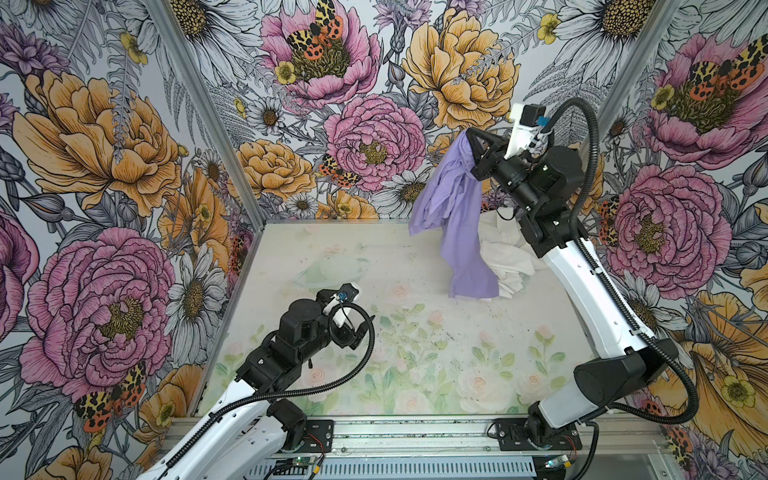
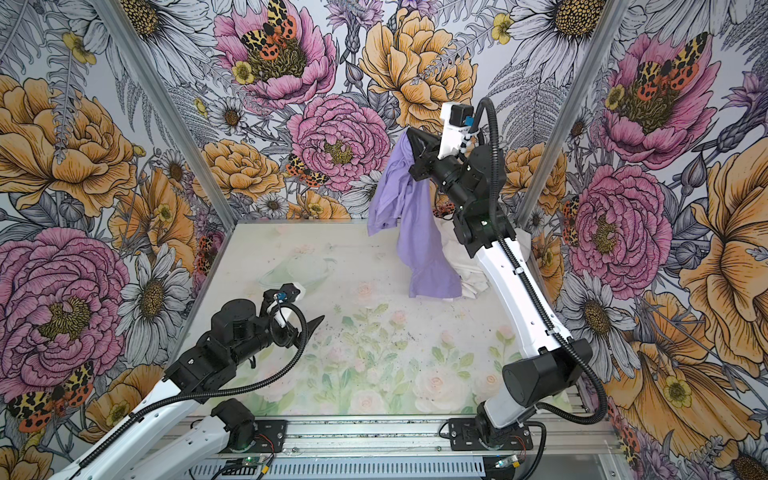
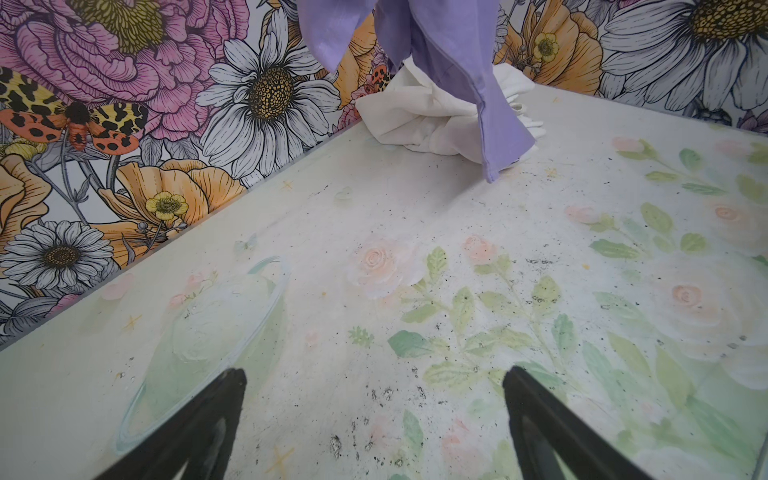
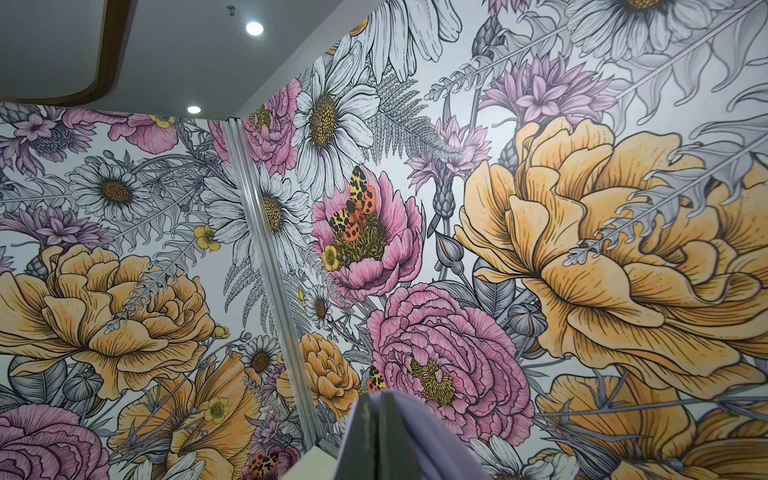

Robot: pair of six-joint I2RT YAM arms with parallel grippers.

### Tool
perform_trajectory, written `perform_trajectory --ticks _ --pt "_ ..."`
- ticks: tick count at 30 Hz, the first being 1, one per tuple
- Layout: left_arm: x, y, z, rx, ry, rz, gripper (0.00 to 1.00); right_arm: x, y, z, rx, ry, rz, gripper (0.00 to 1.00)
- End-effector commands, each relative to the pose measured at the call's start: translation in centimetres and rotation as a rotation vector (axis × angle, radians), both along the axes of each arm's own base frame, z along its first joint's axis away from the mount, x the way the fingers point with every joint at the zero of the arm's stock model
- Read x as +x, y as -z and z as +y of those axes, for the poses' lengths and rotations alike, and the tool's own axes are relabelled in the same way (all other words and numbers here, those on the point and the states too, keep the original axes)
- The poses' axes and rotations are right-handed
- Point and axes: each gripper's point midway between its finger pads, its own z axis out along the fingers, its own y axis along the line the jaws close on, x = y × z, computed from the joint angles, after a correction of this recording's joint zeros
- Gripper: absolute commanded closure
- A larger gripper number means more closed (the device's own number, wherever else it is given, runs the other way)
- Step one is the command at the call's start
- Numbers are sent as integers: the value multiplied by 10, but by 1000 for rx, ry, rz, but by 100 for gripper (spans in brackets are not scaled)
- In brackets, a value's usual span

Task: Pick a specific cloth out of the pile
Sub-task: 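Lift the purple shirt out of the pile and carry it toward the left arm, then lower the purple shirt onto the table and open the right gripper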

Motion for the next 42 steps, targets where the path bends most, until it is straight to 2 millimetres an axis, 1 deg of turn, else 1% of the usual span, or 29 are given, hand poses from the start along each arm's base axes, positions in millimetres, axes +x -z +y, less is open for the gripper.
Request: perform_trajectory --ticks 1,7,14,22,26,30,34,38,40,42 --pt "-2 3 2 14 -4 -4 1 -1 -17 13 -6 -21 -55 100" --pt "-2 1 3 7 -3 -11 1 18 -8 45 -18 -68 -27 100" --pt "-3 0 3 3 -1 -14 1 35 -2 85 -1 -136 -20 100" --pt "-2 -1 4 2 -4 -15 1 44 -3 129 49 -214 -35 100" --pt "-2 0 5 4 -7 -14 1 49 4 149 76 -233 -28 100" --pt "-1 1 5 5 -7 -11 1 49 9 171 110 -268 -34 100" --pt "-1 1 5 4 -8 -9 1 48 14 187 157 -293 -43 100" --pt "0 2 5 8 -10 -6 1 56 33 205 194 -300 -10 100" --pt "0 2 5 7 -9 -5 1 62 49 216 212 -315 22 100" --pt "1 2 5 6 -11 -4 1 70 69 227 219 -329 65 100"
